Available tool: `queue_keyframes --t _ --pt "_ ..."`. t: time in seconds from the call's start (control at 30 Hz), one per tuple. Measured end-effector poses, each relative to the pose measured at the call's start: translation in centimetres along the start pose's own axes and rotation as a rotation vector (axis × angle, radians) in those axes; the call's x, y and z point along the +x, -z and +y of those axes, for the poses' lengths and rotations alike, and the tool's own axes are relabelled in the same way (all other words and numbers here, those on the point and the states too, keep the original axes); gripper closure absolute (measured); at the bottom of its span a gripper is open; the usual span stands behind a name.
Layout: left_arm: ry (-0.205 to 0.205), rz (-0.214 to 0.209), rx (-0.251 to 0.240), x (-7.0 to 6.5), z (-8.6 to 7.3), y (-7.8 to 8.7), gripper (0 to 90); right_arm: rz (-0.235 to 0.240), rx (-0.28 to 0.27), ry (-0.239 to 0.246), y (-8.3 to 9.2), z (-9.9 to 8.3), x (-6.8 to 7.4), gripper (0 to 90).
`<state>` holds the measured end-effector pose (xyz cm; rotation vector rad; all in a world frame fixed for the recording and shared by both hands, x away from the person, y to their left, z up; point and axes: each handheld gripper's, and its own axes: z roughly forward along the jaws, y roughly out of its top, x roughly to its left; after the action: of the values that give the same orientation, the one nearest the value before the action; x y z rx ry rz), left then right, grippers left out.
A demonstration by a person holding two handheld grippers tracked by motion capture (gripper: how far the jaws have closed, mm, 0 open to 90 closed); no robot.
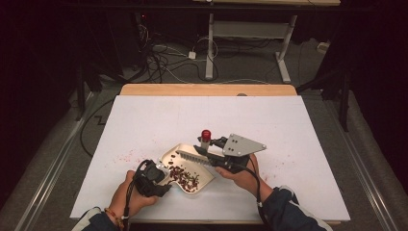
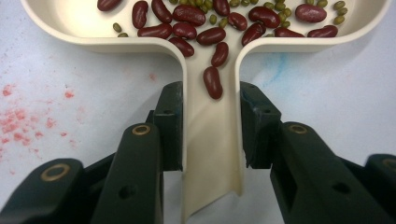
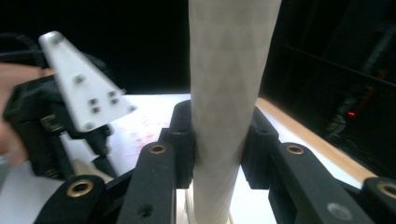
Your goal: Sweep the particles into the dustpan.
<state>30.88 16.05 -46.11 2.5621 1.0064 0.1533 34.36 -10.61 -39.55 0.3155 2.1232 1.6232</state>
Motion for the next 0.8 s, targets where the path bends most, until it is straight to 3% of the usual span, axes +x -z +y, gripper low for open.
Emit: queue_keyframes --t 0.1,0.23,0.4,0.6,0.8 --pt "0.000 0.000 -0.002 0.0 0.0 0.0 63.5 -0.064 0.006 -0.015 1.0 0.1 -0.8 70.6" --pt "-0.002 0.001 -0.003 0.0 0.0 0.0 63.5 -0.107 0.022 -0.044 2.1 -0.1 -1.6 70.6" --pt "-0.001 0.002 -0.001 0.0 0.0 0.0 63.5 -0.150 0.050 -0.043 2.1 -0.6 -1.9 70.6" --pt "0.011 -0.009 0.005 0.3 -0.1 0.3 63.5 -0.173 0.047 0.019 -0.5 -1.2 -2.3 70.6" --pt "0.021 -0.022 0.000 0.8 -0.3 0.4 63.5 -0.208 0.055 0.029 -3.8 -1.4 -3.1 70.6"
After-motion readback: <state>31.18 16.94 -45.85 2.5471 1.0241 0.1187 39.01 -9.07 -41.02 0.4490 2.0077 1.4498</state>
